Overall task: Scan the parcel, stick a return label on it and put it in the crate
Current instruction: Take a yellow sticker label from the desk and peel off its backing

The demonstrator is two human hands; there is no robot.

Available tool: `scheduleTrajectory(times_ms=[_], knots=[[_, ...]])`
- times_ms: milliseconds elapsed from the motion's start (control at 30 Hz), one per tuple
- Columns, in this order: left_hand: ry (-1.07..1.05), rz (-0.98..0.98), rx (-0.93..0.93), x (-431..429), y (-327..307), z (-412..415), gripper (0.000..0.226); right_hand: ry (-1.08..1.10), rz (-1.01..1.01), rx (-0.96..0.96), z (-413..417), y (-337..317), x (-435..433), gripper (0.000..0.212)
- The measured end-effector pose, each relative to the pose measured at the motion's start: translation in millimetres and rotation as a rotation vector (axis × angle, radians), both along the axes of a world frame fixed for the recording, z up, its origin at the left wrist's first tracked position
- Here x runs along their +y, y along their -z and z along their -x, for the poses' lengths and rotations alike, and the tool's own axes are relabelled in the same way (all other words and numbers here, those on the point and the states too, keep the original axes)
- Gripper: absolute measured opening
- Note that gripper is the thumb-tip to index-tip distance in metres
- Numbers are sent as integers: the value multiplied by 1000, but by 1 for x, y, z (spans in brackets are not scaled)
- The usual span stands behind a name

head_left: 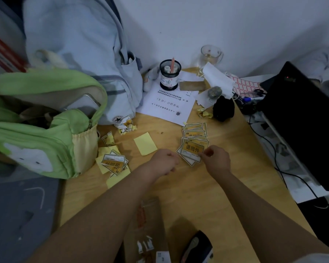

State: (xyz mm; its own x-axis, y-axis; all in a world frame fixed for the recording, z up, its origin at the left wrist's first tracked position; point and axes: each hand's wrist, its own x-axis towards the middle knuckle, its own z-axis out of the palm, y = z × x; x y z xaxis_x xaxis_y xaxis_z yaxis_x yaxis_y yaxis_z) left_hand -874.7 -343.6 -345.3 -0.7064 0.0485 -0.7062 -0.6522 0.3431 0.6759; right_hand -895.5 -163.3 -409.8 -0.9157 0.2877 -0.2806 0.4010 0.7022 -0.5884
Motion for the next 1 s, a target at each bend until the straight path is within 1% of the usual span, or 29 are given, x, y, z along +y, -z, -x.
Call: scheduleTrajectory(times_ms=[133, 267, 400, 467, 567, 633, 767, 867, 1000], knots=[[10, -7, 28, -7, -20, -7, 13, 30, 100, 12, -6, -17, -2, 11], [4, -9, 74, -21, -38, -18, 12, 111, 164, 15, -10, -37, -3, 20], [-31, 3, 109, -41, -52, -26, 12, 195, 301, 4, -9, -54, -1, 11], [-63, 4, 125, -49, -57, -31, 10, 225, 362, 7, -10, -60, -1, 18], [-61, -2, 127, -58, -60, -40, 11, 259, 454, 1, -13, -70, -5, 20], [-56, -4, 114, -61, -59, -48, 12, 285, 519, 15, -16, -77, -9, 25], [-63, 6, 110, -64, -58, -57, 13, 268, 605, 29, -20, -84, -12, 33], [-70, 8, 111, -65, -58, -60, 13, 238, 611, 12, -22, -84, -10, 34], [-76, 11, 104, -66, -57, -63, 13, 248, 576, 8, -22, -80, -8, 27]])
